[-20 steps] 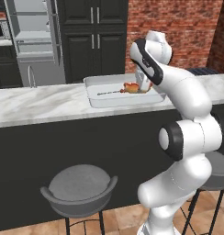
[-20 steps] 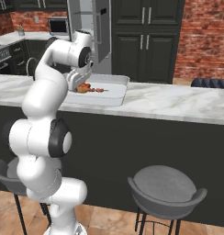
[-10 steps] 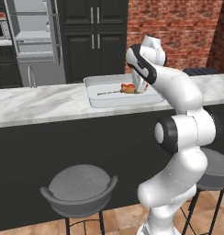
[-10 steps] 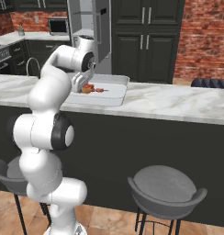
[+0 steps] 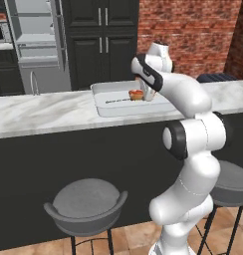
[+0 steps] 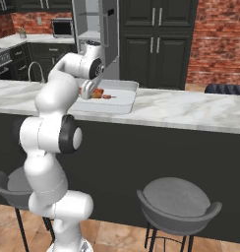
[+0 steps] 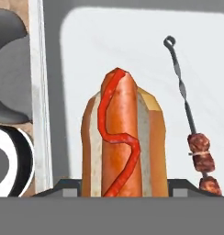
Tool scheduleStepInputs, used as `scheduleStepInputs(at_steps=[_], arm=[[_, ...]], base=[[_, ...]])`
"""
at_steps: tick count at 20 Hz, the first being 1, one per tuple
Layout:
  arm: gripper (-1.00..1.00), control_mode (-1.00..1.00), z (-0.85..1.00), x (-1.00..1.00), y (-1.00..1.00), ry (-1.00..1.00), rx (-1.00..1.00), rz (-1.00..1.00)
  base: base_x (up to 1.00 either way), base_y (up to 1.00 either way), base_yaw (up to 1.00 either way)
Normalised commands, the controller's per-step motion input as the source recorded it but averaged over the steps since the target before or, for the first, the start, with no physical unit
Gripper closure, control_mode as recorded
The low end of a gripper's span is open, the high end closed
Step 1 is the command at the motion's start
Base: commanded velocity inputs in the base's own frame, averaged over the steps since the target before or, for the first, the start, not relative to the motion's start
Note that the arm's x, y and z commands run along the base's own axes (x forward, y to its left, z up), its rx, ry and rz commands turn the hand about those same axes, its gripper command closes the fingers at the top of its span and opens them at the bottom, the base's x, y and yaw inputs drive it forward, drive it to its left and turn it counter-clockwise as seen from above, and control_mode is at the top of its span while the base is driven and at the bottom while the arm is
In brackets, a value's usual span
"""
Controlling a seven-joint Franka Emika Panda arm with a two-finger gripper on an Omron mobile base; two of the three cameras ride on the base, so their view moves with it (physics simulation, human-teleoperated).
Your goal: Place the cold items (cucumber and squash) from the fridge in one tupperware on the dining counter. Place the warm items (kebab skewer and hot dog) in the stove area in another tupperware.
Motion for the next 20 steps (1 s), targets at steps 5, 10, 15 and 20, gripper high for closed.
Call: scheduleStepInputs(at_steps=[5,10,15,20], arm=[[1.00,-1.00,-0.15,0.37,0.01,-0.03,-0.04,0.00],[1.00,-1.00,-0.20,0.25,0.04,-0.01,-0.04,0.00],[1.00,-1.00,-0.15,0.14,0.02,0.00,0.00,0.00],[1.00,-1.00,-0.14,0.17,0.00,0.00,0.00,0.00]], base=[[0.00,0.00,0.00],[0.00,0.00,0.00],[0.00,0.00,0.00],[0.00,0.00,0.00]])
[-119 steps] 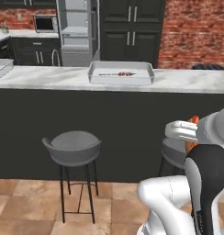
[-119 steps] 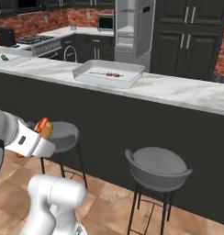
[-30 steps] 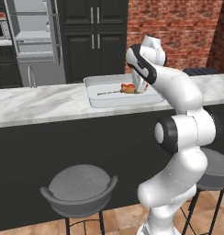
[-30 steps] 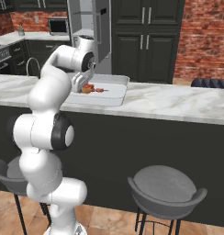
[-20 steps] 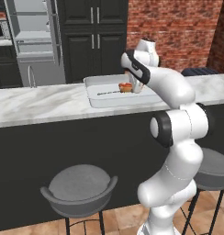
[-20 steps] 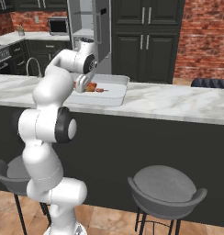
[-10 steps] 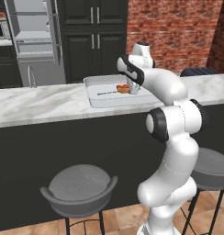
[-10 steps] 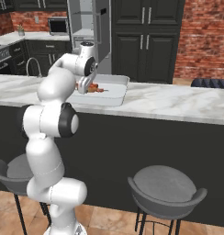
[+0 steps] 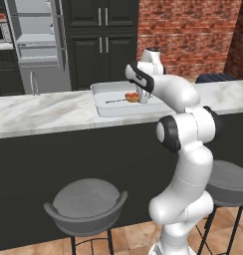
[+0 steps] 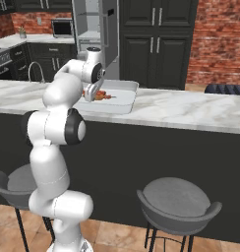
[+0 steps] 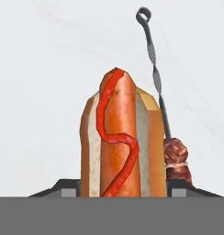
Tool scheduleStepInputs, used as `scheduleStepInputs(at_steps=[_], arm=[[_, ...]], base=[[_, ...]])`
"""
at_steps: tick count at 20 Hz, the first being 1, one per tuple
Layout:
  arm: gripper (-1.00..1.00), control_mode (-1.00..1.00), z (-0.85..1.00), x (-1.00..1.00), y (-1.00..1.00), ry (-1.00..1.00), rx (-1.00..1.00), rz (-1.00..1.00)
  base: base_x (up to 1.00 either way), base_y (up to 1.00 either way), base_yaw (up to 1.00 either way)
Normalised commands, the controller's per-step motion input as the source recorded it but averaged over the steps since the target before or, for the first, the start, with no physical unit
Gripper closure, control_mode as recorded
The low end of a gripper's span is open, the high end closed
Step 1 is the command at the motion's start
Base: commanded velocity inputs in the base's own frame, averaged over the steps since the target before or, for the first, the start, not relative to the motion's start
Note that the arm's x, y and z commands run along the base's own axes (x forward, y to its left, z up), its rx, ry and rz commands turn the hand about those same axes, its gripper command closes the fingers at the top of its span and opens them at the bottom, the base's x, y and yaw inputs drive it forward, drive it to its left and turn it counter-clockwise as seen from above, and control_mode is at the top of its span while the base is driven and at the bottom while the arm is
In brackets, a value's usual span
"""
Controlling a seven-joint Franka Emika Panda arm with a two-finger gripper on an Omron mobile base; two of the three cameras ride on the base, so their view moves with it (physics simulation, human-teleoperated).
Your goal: Place the cold items (cucumber and squash) from the fridge in one tupperware on the dining counter. Place the warm items (kebab skewer and hot dog) in the stove area in another tupperware.
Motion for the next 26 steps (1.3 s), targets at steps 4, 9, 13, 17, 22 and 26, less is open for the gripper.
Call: scheduleStepInputs(at_steps=[4,9,13,17,22,26], arm=[[1.00,-1.00,-0.18,0.17,0.00,0.00,0.00,0.00],[1.00,-1.00,-0.24,0.13,0.01,0.00,0.00,0.00],[1.00,-1.00,-0.30,0.08,0.03,0.00,0.00,0.00],[1.00,-1.00,-0.32,0.00,0.05,-0.03,0.00,0.00],[1.00,-1.00,-0.33,0.00,0.09,-0.03,0.00,0.00],[-1.00,-1.00,-0.32,0.00,0.08,-0.05,0.00,0.00]], base=[[0.00,0.00,0.00],[0.00,0.00,0.00],[0.00,0.00,0.00],[0.00,0.00,0.00],[0.00,0.00,0.00],[0.00,0.00,0.00]])
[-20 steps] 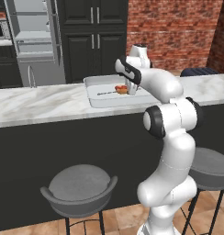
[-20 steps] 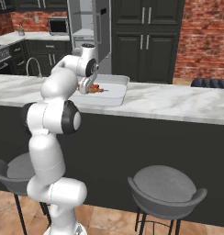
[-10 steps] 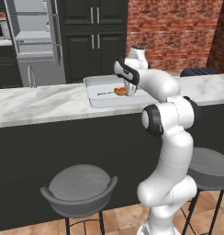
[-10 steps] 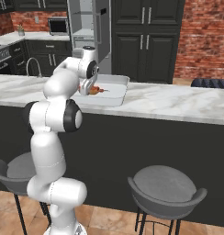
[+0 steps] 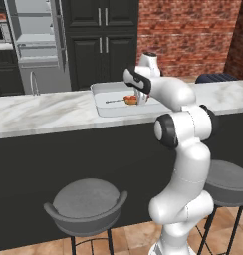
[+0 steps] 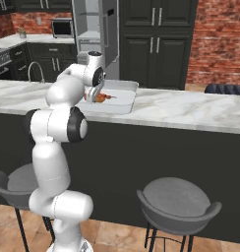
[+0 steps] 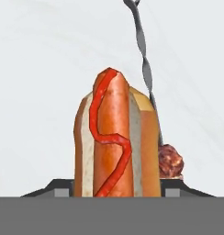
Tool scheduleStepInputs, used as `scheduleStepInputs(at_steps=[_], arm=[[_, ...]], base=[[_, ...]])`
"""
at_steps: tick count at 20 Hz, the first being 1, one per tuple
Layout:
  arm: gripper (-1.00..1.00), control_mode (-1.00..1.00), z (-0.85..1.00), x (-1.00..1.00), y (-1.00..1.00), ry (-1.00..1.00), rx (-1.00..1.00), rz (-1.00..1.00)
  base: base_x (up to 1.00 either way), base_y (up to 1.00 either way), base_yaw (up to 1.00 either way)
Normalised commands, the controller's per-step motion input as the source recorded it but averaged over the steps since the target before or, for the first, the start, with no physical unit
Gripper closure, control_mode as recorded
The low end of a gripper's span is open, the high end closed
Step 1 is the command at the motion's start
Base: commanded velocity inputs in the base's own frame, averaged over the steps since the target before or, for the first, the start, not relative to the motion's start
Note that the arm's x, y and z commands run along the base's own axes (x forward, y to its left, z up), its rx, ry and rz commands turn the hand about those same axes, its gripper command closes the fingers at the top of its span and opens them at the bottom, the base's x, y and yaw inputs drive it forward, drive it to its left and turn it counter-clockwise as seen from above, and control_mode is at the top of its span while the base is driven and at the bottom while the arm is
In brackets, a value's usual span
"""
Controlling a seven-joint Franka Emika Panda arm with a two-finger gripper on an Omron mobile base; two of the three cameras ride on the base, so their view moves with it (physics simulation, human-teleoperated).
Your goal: Place the cold items (cucumber and squash) from the fridge in one tupperware on the dining counter. Place the warm items (kebab skewer and hot dog) in the stove area in another tupperware.
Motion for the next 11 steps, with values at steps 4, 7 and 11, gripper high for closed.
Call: scheduleStepInputs(at_steps=[4,7,11], arm=[[-1.00,-1.00,-0.21,0.00,0.00,-0.02,0.00,0.00],[-1.00,-1.00,-0.03,-0.01,0.00,0.00,0.00,0.00],[-1.00,-1.00,0.27,-0.17,0.00,0.00,0.00,0.00]], base=[[0.00,0.00,0.00],[0.00,0.00,0.00],[0.00,0.00,0.00]])
